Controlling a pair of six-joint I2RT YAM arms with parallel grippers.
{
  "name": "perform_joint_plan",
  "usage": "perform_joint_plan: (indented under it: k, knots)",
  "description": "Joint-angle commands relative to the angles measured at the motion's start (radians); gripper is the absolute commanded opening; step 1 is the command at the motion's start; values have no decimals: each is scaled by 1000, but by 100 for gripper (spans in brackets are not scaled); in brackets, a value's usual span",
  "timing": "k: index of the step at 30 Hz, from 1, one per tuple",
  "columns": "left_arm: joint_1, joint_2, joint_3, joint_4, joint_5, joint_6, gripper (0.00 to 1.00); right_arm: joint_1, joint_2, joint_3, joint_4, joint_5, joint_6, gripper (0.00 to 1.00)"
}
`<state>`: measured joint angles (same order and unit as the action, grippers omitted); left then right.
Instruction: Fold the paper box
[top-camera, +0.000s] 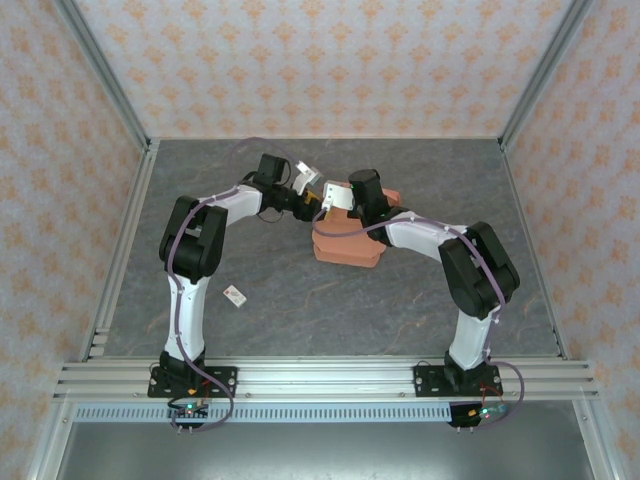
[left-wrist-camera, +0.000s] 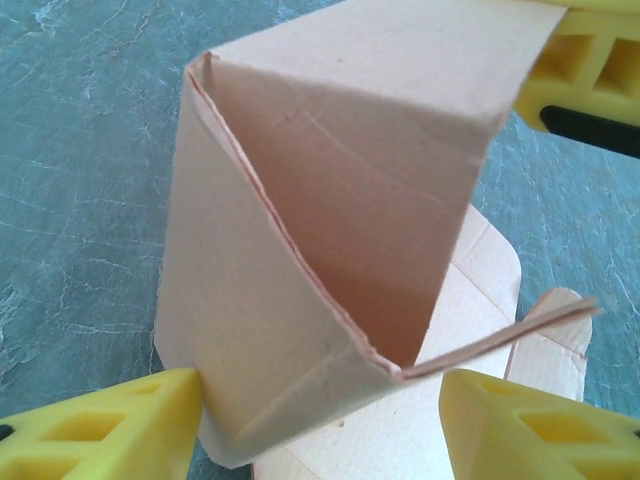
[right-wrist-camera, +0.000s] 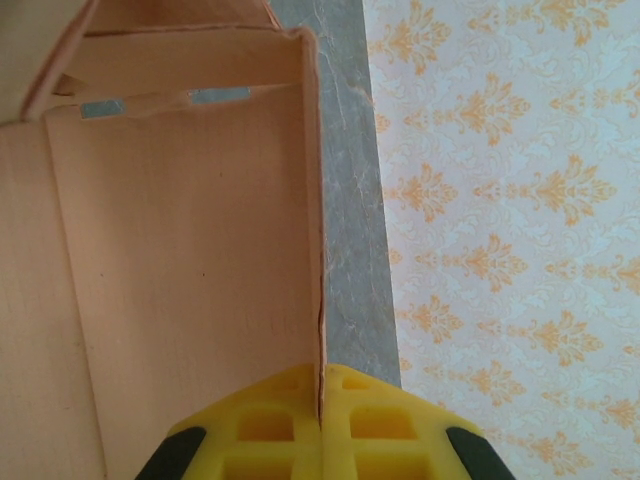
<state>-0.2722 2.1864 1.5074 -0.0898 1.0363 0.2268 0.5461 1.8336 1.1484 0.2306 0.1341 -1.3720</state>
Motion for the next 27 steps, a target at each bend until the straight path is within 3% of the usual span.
perform_joint_plan:
  k: [1,7,17,27]
  knots:
    - [5,-22,15,14,11,-10,62,-1,-10,29,-14,-12,19,0]
    - [-2,-19,-23,141,-40,-96,56,-1,-22,23,-14,-37,55,0]
    - [-23,-15,-34,206,-112,-154,49,-1,-42,23,-19,-78,102,0]
    - [-36,-29,-64,271,-279,-233,50,-1,-71,5,-45,-130,103,0]
